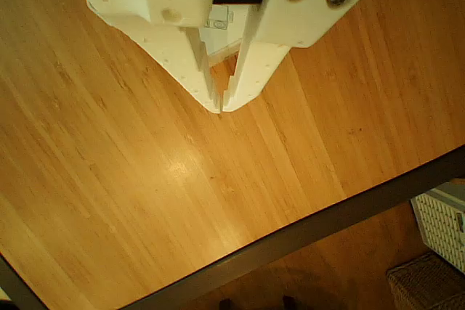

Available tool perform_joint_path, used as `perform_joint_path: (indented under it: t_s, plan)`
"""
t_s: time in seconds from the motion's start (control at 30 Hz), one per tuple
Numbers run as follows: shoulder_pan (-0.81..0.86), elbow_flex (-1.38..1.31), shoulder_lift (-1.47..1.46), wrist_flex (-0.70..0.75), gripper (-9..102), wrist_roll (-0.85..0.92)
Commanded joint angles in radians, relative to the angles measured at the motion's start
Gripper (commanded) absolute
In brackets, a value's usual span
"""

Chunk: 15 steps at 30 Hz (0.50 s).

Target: Push the box on top of the target

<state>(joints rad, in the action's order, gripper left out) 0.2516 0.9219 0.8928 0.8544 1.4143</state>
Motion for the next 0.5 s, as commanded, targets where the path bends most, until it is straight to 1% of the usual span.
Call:
perform_joint_path:
  t_s: [0.0, 0.47]
  plan:
    - [-0.015, -0.017, 0.018, 0.003, 0, 0.025]
    - [-0.035, 0.077, 0.029, 0.008, 0, 0.140]
